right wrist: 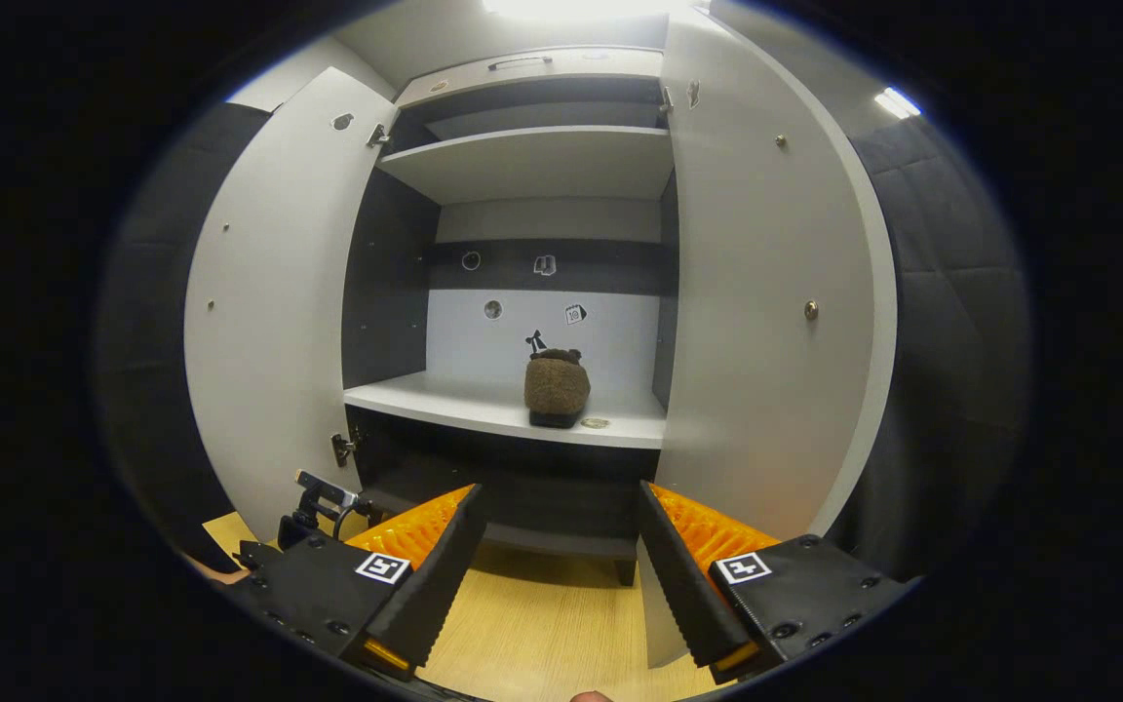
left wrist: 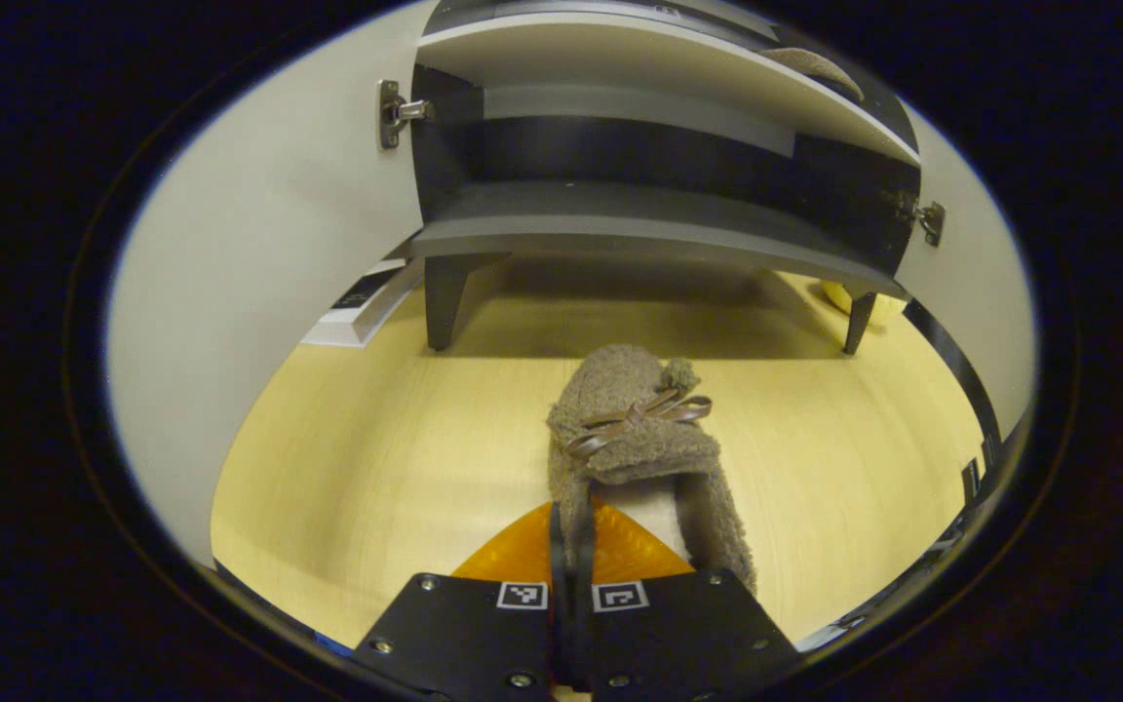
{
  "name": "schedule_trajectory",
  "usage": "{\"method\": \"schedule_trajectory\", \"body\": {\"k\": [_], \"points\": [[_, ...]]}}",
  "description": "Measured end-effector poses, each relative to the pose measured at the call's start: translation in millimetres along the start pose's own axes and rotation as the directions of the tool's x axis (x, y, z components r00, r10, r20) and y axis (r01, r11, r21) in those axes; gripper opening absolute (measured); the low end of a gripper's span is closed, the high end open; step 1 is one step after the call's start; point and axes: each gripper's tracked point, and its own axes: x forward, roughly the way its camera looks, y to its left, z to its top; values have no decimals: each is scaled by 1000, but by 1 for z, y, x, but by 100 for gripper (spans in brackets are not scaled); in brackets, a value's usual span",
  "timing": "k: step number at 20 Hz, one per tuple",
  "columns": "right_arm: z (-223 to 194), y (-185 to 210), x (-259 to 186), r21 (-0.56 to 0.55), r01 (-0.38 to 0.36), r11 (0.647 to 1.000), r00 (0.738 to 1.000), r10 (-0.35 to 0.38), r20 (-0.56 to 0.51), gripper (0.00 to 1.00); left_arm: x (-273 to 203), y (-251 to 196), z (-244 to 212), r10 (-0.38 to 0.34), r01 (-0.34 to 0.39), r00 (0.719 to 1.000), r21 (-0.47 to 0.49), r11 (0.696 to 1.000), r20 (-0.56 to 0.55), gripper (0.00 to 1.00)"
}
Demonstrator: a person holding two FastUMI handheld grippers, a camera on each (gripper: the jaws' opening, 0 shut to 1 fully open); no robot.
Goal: Grab one shoe with the right hand and put it into the shoe cabinet, grab the other shoe with the left hand and put it into the shoe cabinet; then close the right door with the right hand and the left door with the left hand.
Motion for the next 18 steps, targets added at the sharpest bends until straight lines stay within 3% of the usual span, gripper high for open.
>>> {"method": "schedule_trajectory", "body": {"k": [5, 9, 14, 18], "points": [[-3, 3, -5, -5, -27, 1000, 1000, 27, -3, 98, -35, -3, 25, 6, -5, 997, -10, 1000, 75, 2], [-1, 7, -8, -12, -55, 998, 998, 55, 4, 98, -67, 21, 38, 4, 5, 984, -46, 999, 179, 1], [3, 14, -12, -11, -82, 997, 996, 82, 23, 98, -107, 49, 47, 14, 18, 948, -98, 995, 317, 2], [5, 17, -18, -14, -91, 996, 995, 91, 34, 98, -120, 46, 39, 6, 36, 908, -91, 995, 419, 1]]}}
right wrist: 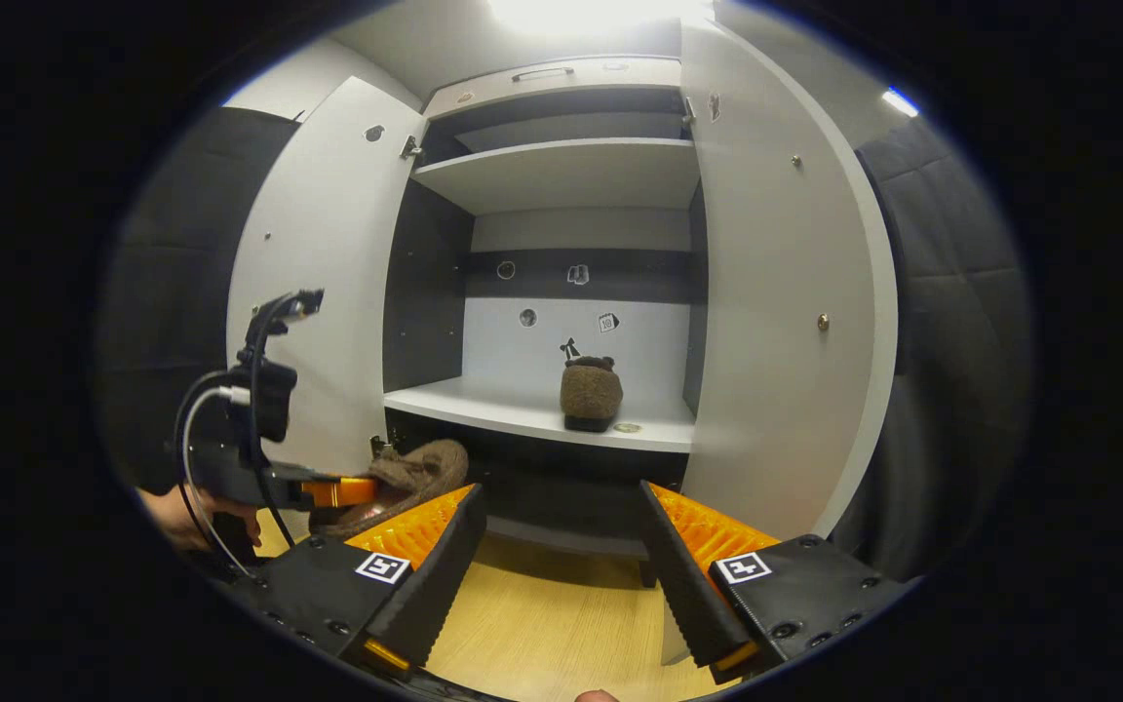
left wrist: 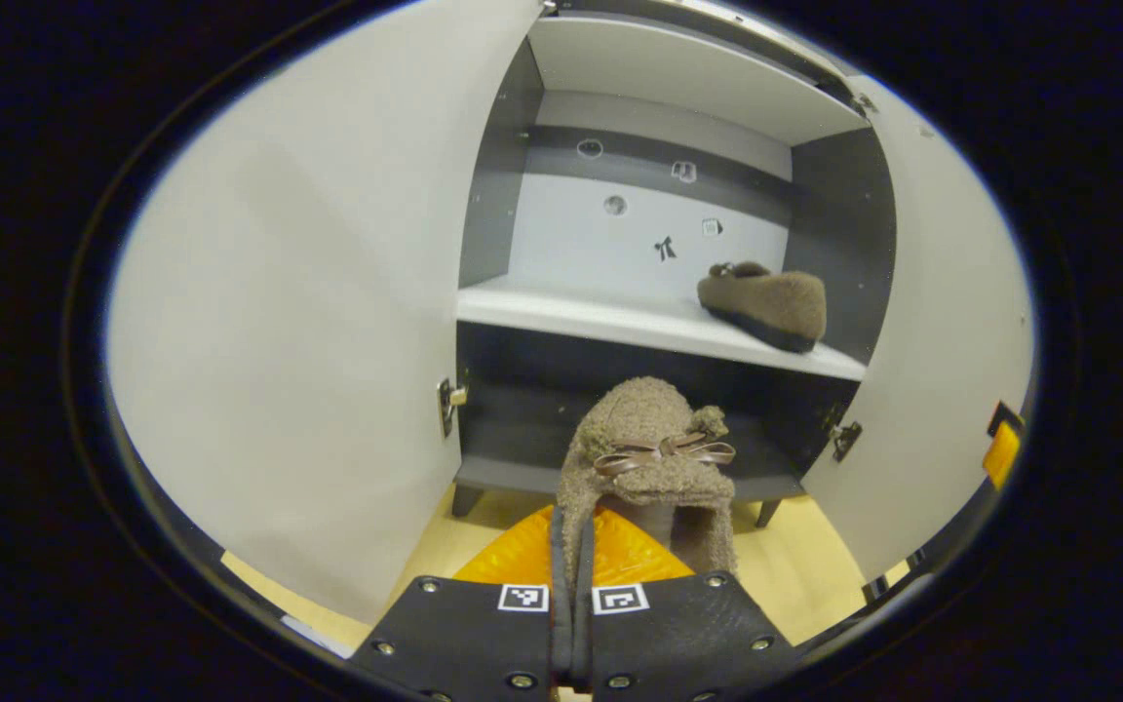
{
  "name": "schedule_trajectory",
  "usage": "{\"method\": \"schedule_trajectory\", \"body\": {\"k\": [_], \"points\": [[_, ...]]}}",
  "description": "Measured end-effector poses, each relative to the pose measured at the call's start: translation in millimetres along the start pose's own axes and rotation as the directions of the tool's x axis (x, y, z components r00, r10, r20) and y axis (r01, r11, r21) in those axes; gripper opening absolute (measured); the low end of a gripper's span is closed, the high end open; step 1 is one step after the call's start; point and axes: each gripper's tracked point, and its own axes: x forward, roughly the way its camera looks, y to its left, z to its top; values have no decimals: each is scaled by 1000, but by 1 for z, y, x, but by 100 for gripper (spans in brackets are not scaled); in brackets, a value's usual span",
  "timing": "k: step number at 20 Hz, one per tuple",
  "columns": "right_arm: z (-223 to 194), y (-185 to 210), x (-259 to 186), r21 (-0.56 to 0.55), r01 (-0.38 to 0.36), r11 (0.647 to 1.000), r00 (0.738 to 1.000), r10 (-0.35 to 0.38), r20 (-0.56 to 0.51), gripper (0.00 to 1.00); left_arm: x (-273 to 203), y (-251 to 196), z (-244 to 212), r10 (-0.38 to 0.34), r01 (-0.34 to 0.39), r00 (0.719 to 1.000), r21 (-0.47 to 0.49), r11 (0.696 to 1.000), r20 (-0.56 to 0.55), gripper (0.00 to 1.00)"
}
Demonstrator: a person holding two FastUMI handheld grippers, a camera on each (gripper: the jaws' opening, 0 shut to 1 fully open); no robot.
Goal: Grab one shoe with the right hand and put it into the shoe cabinet, grab the other shoe with the left hand and put it into the shoe cabinet; then close the right door with the right hand and the left door with the left hand.
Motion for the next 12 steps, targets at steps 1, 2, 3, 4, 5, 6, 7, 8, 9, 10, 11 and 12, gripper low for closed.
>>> {"method": "schedule_trajectory", "body": {"k": [1, 2, 3, 4, 5, 6, 7, 8, 9, 10, 11, 12], "points": [[0, 0, -1, 0, 2, 1000, 1000, -2, 4, 98, -3, 1, 2, 1, -1, 1000, 4, 1000, 20, 1], [1, -1, -3, 1, 6, 1000, 1000, -6, 7, 98, -7, -1, 5, 0, 0, 999, 4, 1000, 41, 1], [1, -2, -4, 5, 11, 1000, 1000, -11, 9, 98, -11, -1, 9, -6, 6, 998, 2, 1000, 62, 1], [0, -3, -5, 9, 17, 1000, 1000, -17, 9, 98, -20, -2, 14, -13, 13, 997, -3, 1000, 81, 1], [0, -3, -7, 14, 24, 1000, 1000, -24, 8, 98, -22, -2, 16, -20, 21, 995, -6, 1000, 96, 1], [-1, -5, -8, 18, 33, 999, 999, -33, 8, 98, -23, 1, 16, -25, 26, 993, -9, 1000, 112, 1], [-2, -6, -9, 24, 43, 999, 999, -43, 7, 98, -25, 2, 20, -30, 32, 991, -9, 999, 130, 0], [-4, -7, -10, 30, 52, 998, 999, -52, 4, 98, -31, 5, 25, -35, 36, 988, -9, 999, 149, 0], [-5, -8, -10, 35, 62, 997, 998, -62, 1, 98, -35, 8, 27, -38, 40, 986, -13, 999, 164, 1], [-6, -9, -11, 39, 72, 997, 997, -72, -2, 98, -40, 10, 28, -42, 46, 983, -20, 999, 178, 1], [-8, -11, -11, 41, 82, 996, 997, -82, -6, 98, -43, 11, 29, -47, 53, 981, -28, 998, 190, 1], [-8, -13, -9, 44, 93, 995, 996, -92, -10, 98, -45, 12, 29, -53, 61, 978, -35, 998, 201, 1]]}}
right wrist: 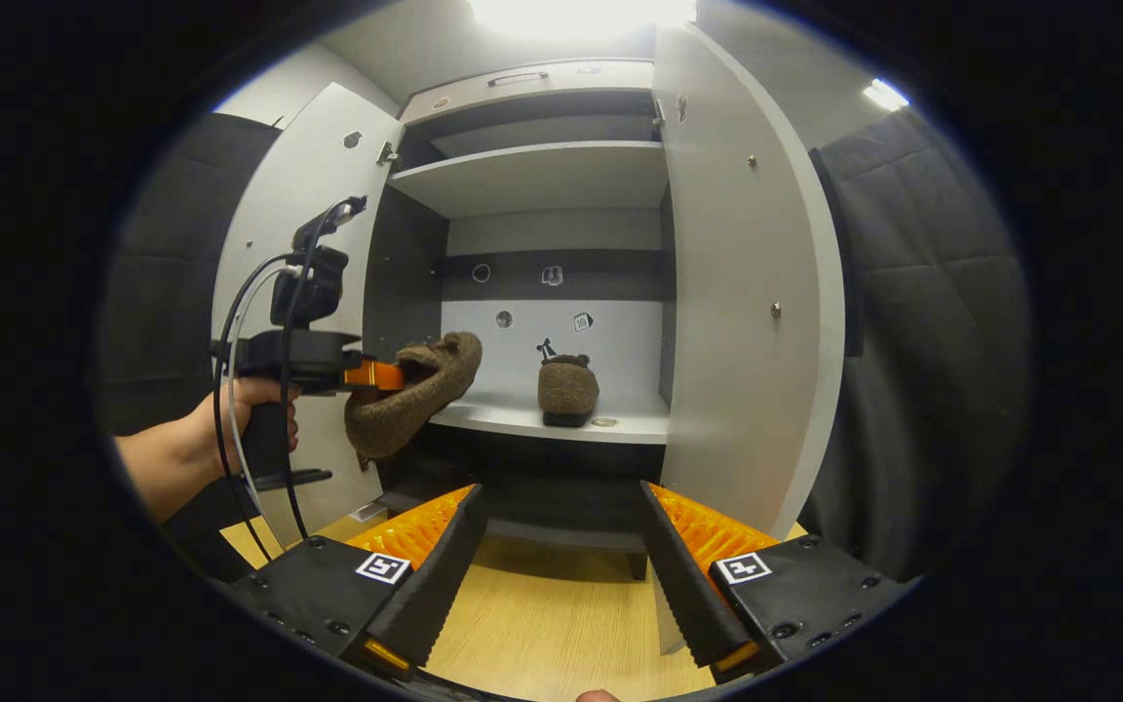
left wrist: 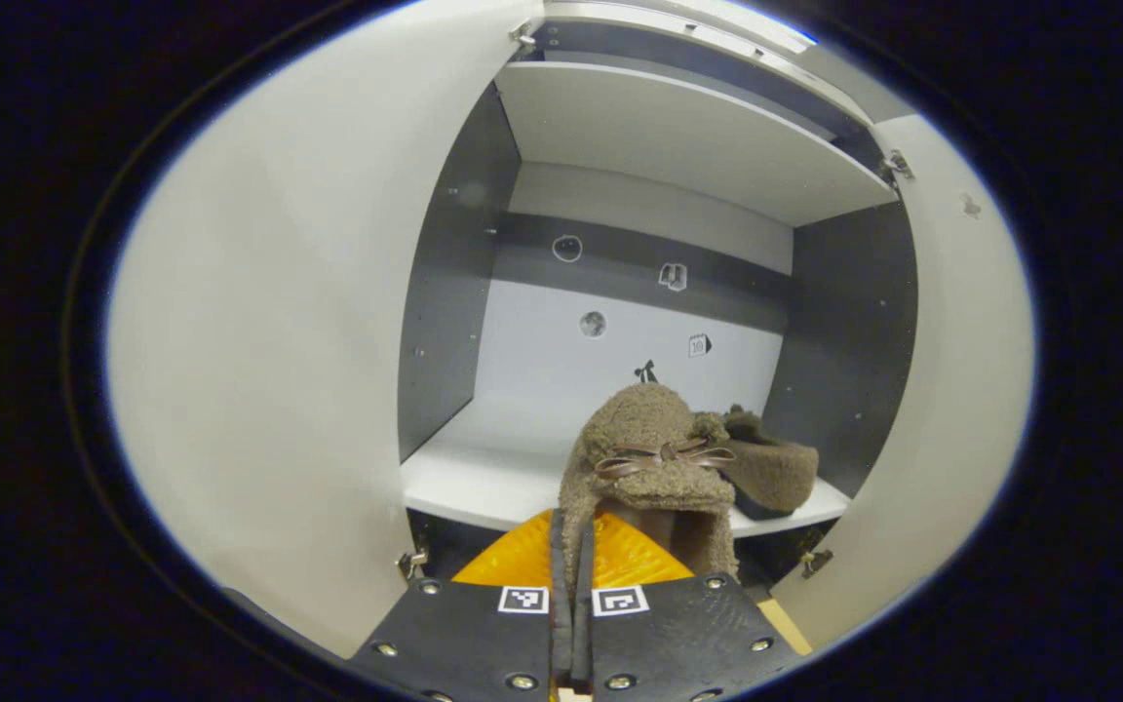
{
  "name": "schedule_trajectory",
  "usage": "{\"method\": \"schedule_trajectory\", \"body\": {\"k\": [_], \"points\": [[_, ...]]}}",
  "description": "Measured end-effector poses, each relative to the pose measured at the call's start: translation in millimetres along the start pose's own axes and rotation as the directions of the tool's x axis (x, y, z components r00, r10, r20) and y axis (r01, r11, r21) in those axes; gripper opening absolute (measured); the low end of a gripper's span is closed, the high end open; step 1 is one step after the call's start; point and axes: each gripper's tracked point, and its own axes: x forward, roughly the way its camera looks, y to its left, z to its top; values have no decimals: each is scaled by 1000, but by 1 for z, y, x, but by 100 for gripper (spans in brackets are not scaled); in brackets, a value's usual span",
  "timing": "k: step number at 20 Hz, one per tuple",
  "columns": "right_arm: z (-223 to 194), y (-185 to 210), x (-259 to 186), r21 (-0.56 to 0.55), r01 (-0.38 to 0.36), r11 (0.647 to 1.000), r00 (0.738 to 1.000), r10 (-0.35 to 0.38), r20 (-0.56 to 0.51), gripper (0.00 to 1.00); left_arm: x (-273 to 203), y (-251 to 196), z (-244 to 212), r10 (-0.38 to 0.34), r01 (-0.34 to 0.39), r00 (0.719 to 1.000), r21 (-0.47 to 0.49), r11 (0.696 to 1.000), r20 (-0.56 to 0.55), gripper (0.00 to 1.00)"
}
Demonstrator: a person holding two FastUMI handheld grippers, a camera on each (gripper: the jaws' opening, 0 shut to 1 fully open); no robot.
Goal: Grab one shoe with the right hand and put it into the shoe cabinet, grab the other shoe with the left hand and put it into the shoe cabinet; then close the right door with the right hand and the left door with the left hand.
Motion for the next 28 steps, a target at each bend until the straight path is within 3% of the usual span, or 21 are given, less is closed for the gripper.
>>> {"method": "schedule_trajectory", "body": {"k": [9, 18, 24, 26, 28], "points": [[-3, -13, 4, 8, 86, 996, 996, -86, -11, 98, -7, 2, -5, -21, 21, 999, -9, 1000, 49, 1], [-12, -21, 4, 11, 139, 990, 990, -138, -43, 98, 7, 1, -5, 28, -29, 999, -14, 999, -46, 1], [-13, -24, 2, 19, 136, 991, 990, -135, -46, 98, 1, -11, 8, 32, -29, 999, 79, 996, -37, 2], [-12, -25, 0, 15, 129, 992, 991, -128, -39, 97, 0, -7, 11, 52, -49, 998, 107, 993, -22, 9], [-10, -25, -4, 12, 123, 992, 992, -122, -34, 97, 0, 1, 15, 81, -78, 996, 119, 990, -20, 34]]}}
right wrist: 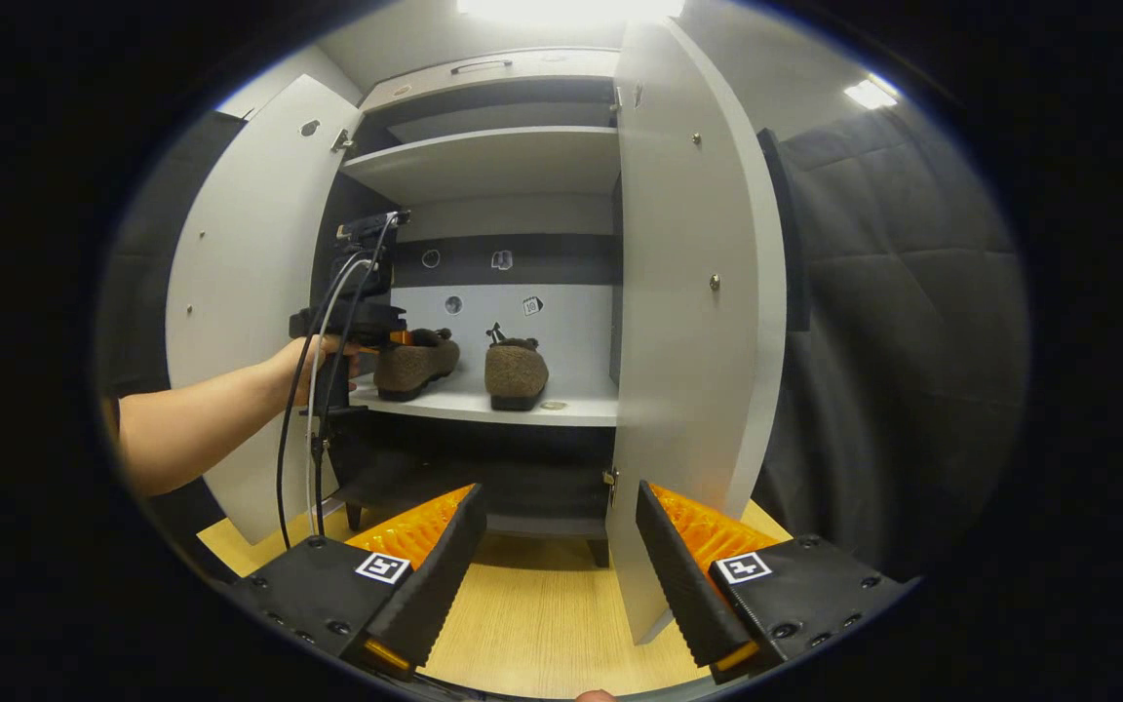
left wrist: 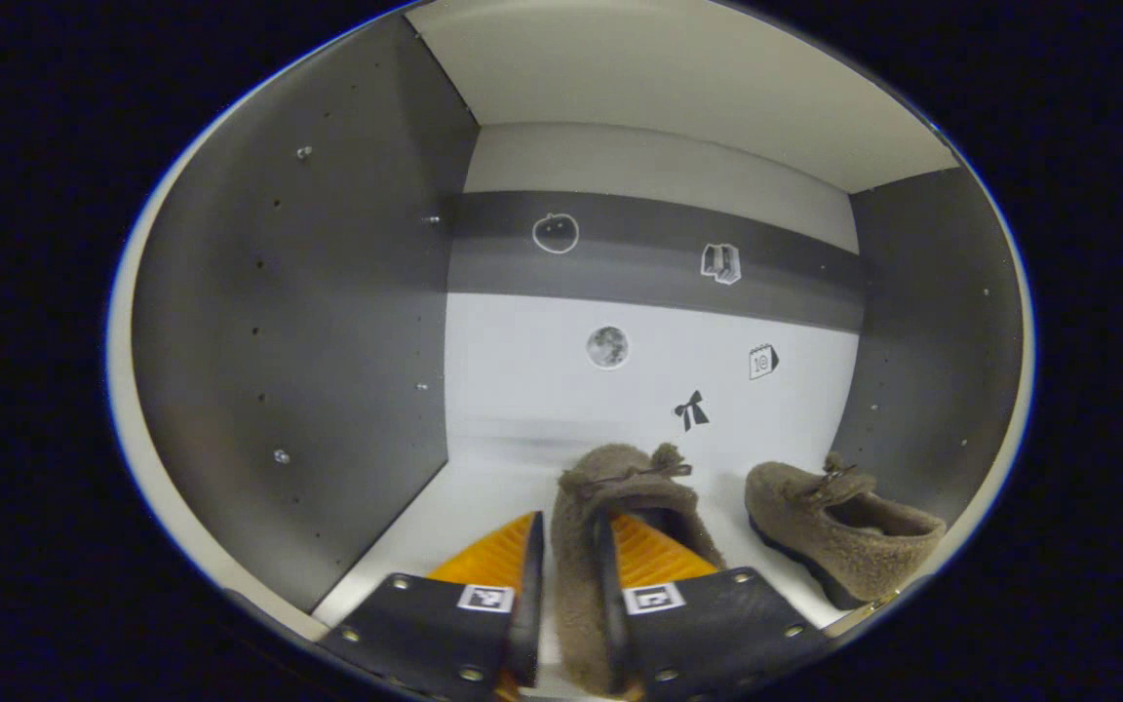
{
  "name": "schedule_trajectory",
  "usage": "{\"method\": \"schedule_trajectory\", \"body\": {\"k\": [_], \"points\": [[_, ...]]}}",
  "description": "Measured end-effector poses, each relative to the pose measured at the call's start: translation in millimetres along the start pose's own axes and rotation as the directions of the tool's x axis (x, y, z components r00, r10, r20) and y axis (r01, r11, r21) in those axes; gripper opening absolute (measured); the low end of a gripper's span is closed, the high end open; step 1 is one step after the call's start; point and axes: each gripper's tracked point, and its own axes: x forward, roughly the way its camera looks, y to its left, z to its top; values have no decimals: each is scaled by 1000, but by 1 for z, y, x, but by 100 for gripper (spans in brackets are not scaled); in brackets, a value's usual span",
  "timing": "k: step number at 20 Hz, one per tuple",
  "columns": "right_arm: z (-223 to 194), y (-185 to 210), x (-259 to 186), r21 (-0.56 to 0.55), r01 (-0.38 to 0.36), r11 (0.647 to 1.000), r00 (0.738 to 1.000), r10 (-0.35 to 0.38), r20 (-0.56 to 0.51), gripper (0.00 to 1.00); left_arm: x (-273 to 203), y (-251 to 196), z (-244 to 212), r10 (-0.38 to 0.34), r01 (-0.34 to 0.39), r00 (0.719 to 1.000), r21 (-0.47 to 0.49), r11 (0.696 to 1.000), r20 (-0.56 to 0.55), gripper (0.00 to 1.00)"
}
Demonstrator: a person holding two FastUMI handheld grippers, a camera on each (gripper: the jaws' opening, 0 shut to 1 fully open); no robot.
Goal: Grab one shoe with the right hand and put it into the shoe cabinet, grab the other shoe with the left hand and put it into the shoe cabinet; then close the right door with the right hand and the left door with the left hand.
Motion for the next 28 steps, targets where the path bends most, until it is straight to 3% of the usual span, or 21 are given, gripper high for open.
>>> {"method": "schedule_trajectory", "body": {"k": [5, 6, 10, 11, 12, 20, 26, 28], "points": [[3, -5, -11, -1, -21, 1000, 1000, 21, 11, 97, -27, 4, 13, 3, -1, 998, -22, 1000, 59, 95], [5, -6, -15, -5, -23, 1000, 1000, 23, 16, 97, -34, 3, 16, 6, -5, 998, -8, 1000, 63, 100], [16, -15, -29, -2, -28, 1000, 999, 28, 46, 98, -81, -8, 38, -13, 8, 992, 41, 999, 126, 100], [20, -18, -33, 2, -28, 1000, 998, 28, 53, 97, -96, -12, 44, -24, 18, 989, 47, 999, 146, 95], [24, -21, -38, 4, -28, 1000, 998, 28, 62, 96, -110, -18, 50, -36, 28, 985, 51, 998, 166, 100], [46, -58, -71, 4, -9, 1000, 994, 8, 109, 98, -204, -46, 62, -88, 65, 967, 100, 993, 240, 100], [60, -93, -85, 6, 24, 1000, 991, -24, 130, 99, -215, -53, 36, -74, 51, 964, 96, 994, 257, 100], [65, -105, -89, 11, 32, 999, 990, -34, 134, 98, -215, -55, 37, -69, 51, 961, 74, 996, 267, 95]]}}
